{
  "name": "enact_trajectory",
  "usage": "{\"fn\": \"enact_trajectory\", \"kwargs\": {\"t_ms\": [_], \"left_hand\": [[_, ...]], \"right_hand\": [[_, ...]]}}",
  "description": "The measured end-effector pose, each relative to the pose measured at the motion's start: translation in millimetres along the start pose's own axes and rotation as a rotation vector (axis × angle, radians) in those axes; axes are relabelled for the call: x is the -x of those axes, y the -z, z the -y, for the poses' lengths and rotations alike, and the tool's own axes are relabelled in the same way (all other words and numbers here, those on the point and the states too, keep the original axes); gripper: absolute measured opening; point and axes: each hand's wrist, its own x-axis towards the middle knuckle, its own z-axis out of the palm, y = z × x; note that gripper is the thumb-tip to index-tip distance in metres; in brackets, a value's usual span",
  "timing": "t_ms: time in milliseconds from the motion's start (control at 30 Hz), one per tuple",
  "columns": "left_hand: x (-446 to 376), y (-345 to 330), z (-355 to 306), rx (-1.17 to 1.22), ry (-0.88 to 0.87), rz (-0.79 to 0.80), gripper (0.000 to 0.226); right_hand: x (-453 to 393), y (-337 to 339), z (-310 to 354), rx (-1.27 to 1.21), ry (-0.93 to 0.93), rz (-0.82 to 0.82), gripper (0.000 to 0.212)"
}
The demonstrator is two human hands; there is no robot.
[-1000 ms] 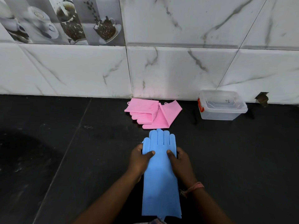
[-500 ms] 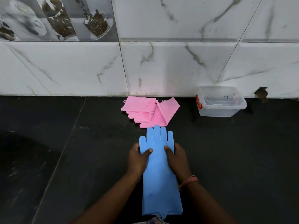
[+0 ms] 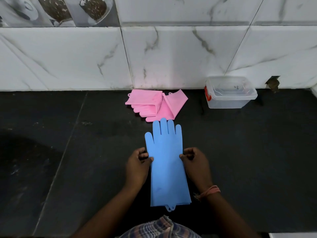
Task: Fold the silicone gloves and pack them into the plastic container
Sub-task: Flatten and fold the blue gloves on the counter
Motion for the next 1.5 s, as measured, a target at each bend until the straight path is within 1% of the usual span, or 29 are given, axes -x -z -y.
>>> {"fn": "enact_trajectory", "kwargs": {"t_ms": [133, 233, 267, 333, 400, 467, 533, 600, 700, 867, 933, 1033, 1133, 1200, 1400, 1500], "left_hand": [[11.8, 2.1, 10.5, -0.093, 0.020, 0.027, 0.032], [22.3, 3.8, 8.5, -0.218, 0.050, 0.077, 0.031], [25.1, 5.1, 6.9, -0.280, 0.063, 0.108, 0.033], [29.0, 8.4, 3.0, -0.418, 0.092, 0.185, 0.036], [32.6, 11.3, -0.5, -0.539, 0.116, 0.248, 0.034], [35.7, 13.2, 0.1, -0.597, 0.126, 0.286, 0.029], [37.0, 14.2, 1.6, -0.569, 0.150, 0.305, 0.027], [36.1, 15.5, 1.8, -0.449, 0.212, 0.309, 0.024], [34.3, 16.6, 1.8, -0.339, 0.270, 0.306, 0.021], [35.7, 18.0, 5.2, -0.367, 0.245, 0.269, 0.016], [38.0, 19.0, 5.3, -0.440, 0.190, 0.253, 0.015], [41.5, 19.8, 6.7, -0.566, 0.058, 0.218, 0.015], [44.3, 20.9, 7.8, -0.693, -0.011, 0.190, 0.016], [44.3, 21.5, 10.0, -0.701, -0.010, 0.190, 0.018], [44.0, 24.0, 7.7, -0.706, -0.005, 0.231, 0.029], [46.2, 26.7, 3.4, -0.763, -0.056, 0.243, 0.031]], "right_hand": [[16.6, -0.4, -5.6, 0.035, -0.013, 0.012, 0.013], [24.8, 3.1, -2.9, 0.062, -0.030, 0.050, 0.016], [25.6, 5.6, -2.5, 0.087, -0.046, 0.087, 0.017], [23.9, 11.8, -3.0, 0.181, -0.088, 0.224, 0.020], [22.0, 16.7, -4.7, 0.238, -0.141, 0.349, 0.021], [24.0, 17.9, -7.7, 0.223, -0.195, 0.381, 0.021], [29.0, 16.2, -8.1, 0.151, -0.258, 0.376, 0.021], [31.9, 14.6, -8.9, 0.063, -0.327, 0.363, 0.023], [33.1, 15.2, -12.7, 0.046, -0.351, 0.370, 0.023], [35.1, 16.6, -14.6, 0.124, -0.311, 0.347, 0.025], [35.1, 16.2, -12.9, 0.212, -0.252, 0.328, 0.025], [36.0, 14.7, -11.7, 0.334, -0.161, 0.309, 0.026], [33.6, 15.8, -12.3, 0.523, -0.063, 0.312, 0.031], [30.5, 18.6, -12.6, 0.609, -0.034, 0.326, 0.033], [20.4, 18.7, -8.7, 0.792, -0.036, 0.421, 0.036], [21.8, 17.8, -5.4, 0.830, 0.040, 0.377, 0.039]]}}
